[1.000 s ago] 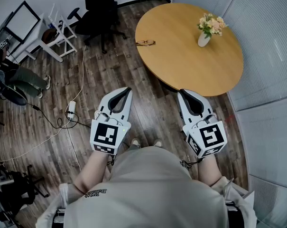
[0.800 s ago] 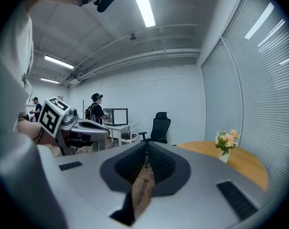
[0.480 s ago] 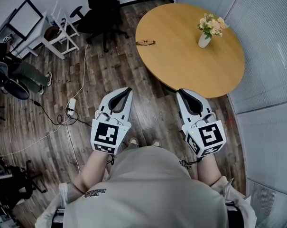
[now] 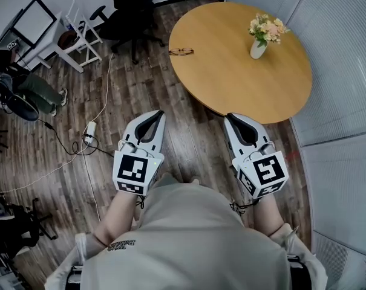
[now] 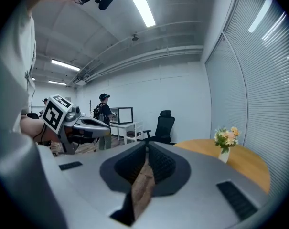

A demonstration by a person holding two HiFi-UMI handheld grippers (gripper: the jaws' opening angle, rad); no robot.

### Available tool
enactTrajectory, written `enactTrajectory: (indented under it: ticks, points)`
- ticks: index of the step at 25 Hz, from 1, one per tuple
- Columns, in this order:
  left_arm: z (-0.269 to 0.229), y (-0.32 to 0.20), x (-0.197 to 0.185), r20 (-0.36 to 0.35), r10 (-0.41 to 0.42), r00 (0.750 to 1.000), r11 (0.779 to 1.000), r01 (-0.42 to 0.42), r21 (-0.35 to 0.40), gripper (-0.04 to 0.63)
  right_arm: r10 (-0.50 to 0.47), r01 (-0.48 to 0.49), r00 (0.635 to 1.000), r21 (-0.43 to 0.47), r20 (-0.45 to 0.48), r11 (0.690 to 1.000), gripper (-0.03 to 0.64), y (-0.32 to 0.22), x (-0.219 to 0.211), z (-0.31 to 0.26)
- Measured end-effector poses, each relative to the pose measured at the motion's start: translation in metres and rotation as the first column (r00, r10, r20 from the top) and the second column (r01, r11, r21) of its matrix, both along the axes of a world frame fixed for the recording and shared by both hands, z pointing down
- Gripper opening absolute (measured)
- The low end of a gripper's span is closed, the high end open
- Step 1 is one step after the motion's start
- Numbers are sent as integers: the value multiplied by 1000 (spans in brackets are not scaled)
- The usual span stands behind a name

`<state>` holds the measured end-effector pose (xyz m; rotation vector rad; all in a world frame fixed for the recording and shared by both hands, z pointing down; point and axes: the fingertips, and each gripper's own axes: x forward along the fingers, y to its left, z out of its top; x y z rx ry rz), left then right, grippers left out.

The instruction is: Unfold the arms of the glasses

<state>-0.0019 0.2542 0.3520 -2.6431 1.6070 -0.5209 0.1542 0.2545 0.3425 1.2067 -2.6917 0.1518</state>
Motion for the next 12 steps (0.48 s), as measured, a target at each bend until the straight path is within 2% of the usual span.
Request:
enactTrajectory:
  ticks: [12]
  points:
    - [6,4,-1,11,-47,999,999,47,-10,23,-18,18,999,3,30,1000,40,-6,3,3]
